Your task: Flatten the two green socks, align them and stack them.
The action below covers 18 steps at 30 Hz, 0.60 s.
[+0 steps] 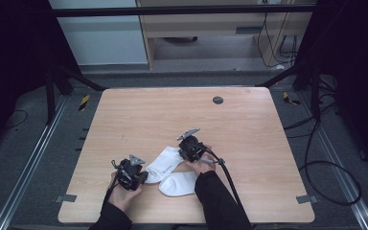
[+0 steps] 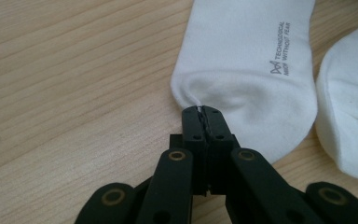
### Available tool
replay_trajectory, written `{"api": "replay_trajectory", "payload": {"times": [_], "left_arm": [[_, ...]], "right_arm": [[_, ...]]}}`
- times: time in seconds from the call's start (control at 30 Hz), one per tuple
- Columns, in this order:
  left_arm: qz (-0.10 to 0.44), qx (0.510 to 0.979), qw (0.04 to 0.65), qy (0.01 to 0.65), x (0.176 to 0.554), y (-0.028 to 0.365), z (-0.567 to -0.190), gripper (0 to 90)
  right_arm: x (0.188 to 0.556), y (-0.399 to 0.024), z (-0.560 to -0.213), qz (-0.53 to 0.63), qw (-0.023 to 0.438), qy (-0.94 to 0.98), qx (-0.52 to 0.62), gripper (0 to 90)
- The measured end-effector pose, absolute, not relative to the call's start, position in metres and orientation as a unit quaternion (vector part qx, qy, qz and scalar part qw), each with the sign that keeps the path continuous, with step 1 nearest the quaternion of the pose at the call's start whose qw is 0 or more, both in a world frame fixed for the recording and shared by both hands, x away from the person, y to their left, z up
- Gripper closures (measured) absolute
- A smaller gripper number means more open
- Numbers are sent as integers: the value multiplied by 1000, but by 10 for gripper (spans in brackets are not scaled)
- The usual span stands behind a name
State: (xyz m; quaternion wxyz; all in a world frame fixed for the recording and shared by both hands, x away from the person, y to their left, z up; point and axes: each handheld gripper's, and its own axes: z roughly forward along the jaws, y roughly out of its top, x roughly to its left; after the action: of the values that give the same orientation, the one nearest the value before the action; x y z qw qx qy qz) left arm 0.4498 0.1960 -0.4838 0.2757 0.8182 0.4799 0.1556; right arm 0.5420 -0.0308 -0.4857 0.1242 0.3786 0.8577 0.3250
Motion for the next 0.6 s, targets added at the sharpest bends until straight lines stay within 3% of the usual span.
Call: {"api": "replay_trajectory", "payload": {"times": [0.6], "left_arm": [[189, 796, 356, 451, 437, 199, -444, 891]], "right_arm": [[513, -55, -433, 394, 150, 833, 358, 898]]}}
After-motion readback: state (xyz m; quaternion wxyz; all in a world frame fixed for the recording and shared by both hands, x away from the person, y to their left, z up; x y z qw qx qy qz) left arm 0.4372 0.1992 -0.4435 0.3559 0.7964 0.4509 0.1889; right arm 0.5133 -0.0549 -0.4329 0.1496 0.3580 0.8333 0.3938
